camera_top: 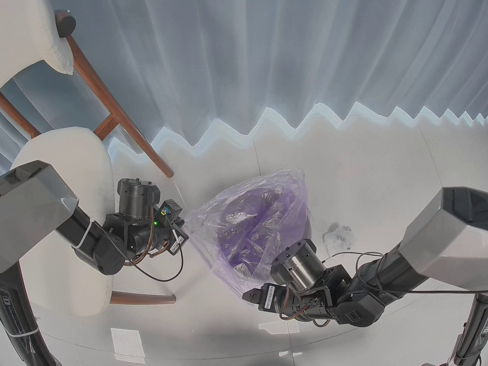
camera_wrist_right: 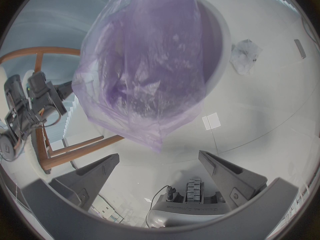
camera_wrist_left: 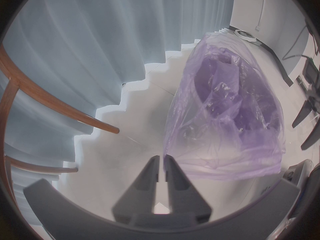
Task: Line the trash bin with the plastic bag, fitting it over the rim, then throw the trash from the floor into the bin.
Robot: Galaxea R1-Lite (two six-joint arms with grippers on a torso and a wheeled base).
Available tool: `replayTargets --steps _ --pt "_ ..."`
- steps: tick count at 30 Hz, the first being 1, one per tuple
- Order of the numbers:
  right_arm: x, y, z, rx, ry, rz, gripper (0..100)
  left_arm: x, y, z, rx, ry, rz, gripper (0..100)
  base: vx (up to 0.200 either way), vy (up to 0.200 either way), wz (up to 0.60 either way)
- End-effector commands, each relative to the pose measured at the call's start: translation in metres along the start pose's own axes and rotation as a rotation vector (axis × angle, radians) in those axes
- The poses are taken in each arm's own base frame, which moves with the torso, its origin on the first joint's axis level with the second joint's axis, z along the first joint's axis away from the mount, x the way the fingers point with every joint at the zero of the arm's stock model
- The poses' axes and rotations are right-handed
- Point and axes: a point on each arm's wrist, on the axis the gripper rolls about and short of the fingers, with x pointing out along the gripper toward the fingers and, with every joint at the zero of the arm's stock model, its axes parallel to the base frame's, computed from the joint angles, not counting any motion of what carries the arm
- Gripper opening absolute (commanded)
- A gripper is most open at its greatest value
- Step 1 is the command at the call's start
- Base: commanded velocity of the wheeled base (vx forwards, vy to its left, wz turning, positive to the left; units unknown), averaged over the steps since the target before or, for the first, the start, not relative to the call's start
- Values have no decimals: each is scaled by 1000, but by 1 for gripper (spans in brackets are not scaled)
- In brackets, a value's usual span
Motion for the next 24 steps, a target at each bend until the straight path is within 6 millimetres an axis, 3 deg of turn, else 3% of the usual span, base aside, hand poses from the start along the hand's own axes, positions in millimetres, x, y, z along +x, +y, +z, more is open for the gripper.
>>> replayTargets --steps 1,4,13,18,22,24 --pt "-27 5 7 7 -38 48 100 -19 4 3 -3 -28 13 100 0 0 0" --pt "-44 6 14 17 -67 77 100 -25 2 5 -15 -45 12 100 0 0 0" --pt "-94 -10 44 98 -180 136 100 -84 16 41 -65 -218 64 100 0 0 0" --pt "-120 -23 63 138 -223 127 100 -137 11 68 -144 -365 38 100 0 0 0" --pt "-140 -25 76 139 -219 121 100 -174 6 73 -153 -412 3 100 0 0 0" --pt "-153 -22 84 134 -214 102 100 -204 1 71 -176 -424 -41 100 0 0 0"
